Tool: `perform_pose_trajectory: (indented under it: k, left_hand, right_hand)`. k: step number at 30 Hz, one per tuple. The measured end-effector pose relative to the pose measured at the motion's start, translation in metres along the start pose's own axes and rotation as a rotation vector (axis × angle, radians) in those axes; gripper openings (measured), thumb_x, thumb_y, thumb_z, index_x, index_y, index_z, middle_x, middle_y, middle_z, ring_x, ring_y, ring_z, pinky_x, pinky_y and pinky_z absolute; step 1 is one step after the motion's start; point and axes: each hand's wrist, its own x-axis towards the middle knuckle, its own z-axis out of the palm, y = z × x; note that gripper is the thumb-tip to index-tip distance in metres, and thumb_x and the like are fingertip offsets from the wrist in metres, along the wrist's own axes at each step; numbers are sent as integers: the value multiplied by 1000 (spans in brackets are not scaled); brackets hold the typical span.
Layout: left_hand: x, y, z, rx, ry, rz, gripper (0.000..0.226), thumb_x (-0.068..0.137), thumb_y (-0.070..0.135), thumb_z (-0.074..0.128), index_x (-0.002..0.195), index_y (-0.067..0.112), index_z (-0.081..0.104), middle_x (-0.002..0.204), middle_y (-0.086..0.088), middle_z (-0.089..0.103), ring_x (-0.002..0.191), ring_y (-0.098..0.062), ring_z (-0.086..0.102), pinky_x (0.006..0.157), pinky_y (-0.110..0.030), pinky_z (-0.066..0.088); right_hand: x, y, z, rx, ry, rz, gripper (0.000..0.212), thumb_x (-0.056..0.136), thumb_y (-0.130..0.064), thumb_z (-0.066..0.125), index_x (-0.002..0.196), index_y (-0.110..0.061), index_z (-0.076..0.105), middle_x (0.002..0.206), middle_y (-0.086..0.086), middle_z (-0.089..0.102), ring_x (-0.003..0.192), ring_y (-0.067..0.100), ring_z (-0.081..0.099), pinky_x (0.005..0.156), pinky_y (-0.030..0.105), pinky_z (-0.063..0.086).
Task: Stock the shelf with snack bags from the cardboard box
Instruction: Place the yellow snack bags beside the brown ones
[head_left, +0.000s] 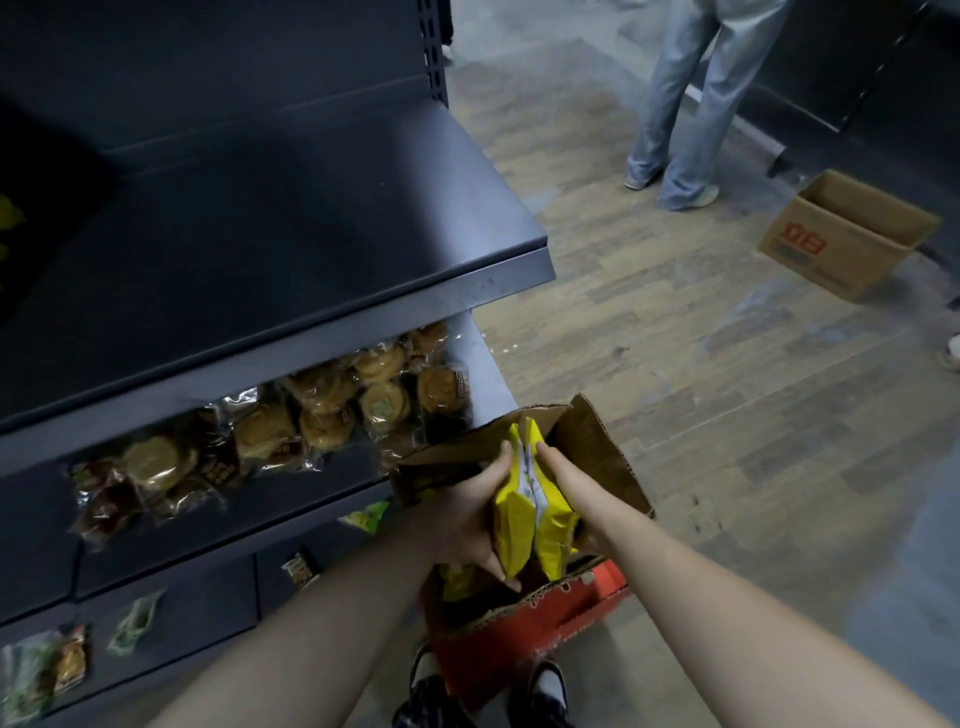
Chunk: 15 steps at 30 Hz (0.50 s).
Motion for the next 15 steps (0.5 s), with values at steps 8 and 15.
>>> perform_pose_trajectory:
  k: [8,15]
  left_hand:
    - [-20,3,39,-103,306,395,55,91,59,44,132,23,50,133,-11,55,117,-29,56,82,-39,52]
    - [-59,16,83,162,541,675,50,96,42,48,141,30,31,112,6,50,100,-14,52,82,-27,45]
  right_hand:
    - [-50,-17,4,83,35,-137,47,95,-57,40,111,-19,63,107,9,67,99,27,63,90,40,50]
    - [-89,-36,20,283,-59,-262,48,96,-48,42,106,-8,66,80,16,73,71,28,71,62,33,56]
